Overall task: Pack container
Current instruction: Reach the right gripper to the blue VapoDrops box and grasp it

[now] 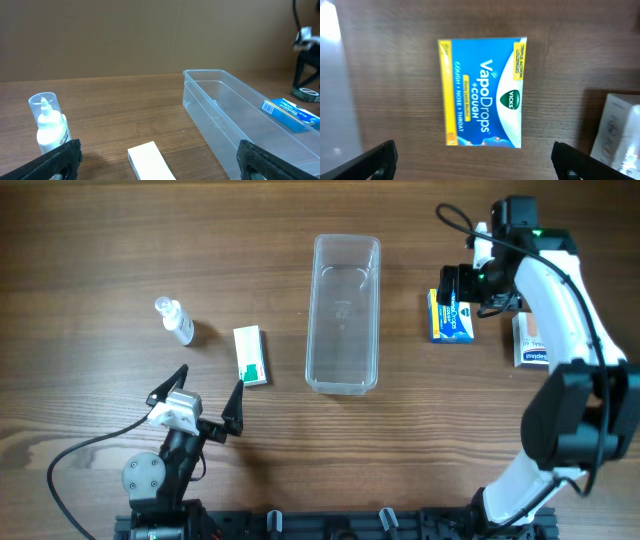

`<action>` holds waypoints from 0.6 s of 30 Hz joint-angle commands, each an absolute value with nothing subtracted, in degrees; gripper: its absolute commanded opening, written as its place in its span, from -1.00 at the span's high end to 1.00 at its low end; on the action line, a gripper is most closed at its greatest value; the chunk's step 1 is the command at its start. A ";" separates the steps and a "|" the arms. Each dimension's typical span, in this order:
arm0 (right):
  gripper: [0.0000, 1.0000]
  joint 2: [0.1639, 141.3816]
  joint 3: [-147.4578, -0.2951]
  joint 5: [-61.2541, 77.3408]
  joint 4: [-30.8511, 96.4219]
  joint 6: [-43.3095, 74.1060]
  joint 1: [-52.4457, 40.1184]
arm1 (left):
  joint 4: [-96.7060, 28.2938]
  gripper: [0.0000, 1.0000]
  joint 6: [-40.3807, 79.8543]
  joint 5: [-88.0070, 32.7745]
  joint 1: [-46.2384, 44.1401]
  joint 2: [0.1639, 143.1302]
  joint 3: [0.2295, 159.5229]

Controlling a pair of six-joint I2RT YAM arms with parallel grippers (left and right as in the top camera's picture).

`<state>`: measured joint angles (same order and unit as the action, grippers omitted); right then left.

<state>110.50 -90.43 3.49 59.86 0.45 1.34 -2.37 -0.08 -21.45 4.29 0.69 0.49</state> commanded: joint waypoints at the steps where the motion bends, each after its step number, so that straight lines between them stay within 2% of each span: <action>1: -0.99 114.24 -91.46 1.30 60.14 -1.45 1.48 | -2.61 -0.99 0.47 -20.93 4.51 0.16 0.32; 8: -1.00 116.36 -91.46 -4.10 60.69 0.71 1.48 | -2.61 -0.99 0.49 -20.93 4.51 0.16 0.32; 15: -1.00 115.70 -91.46 -3.44 60.45 1.37 1.48 | -2.61 -0.99 0.49 -20.93 4.51 0.16 0.32; 18: -1.00 115.72 -91.44 0.82 60.25 -1.67 1.48 | -2.63 -0.99 0.47 -20.93 4.51 0.16 0.32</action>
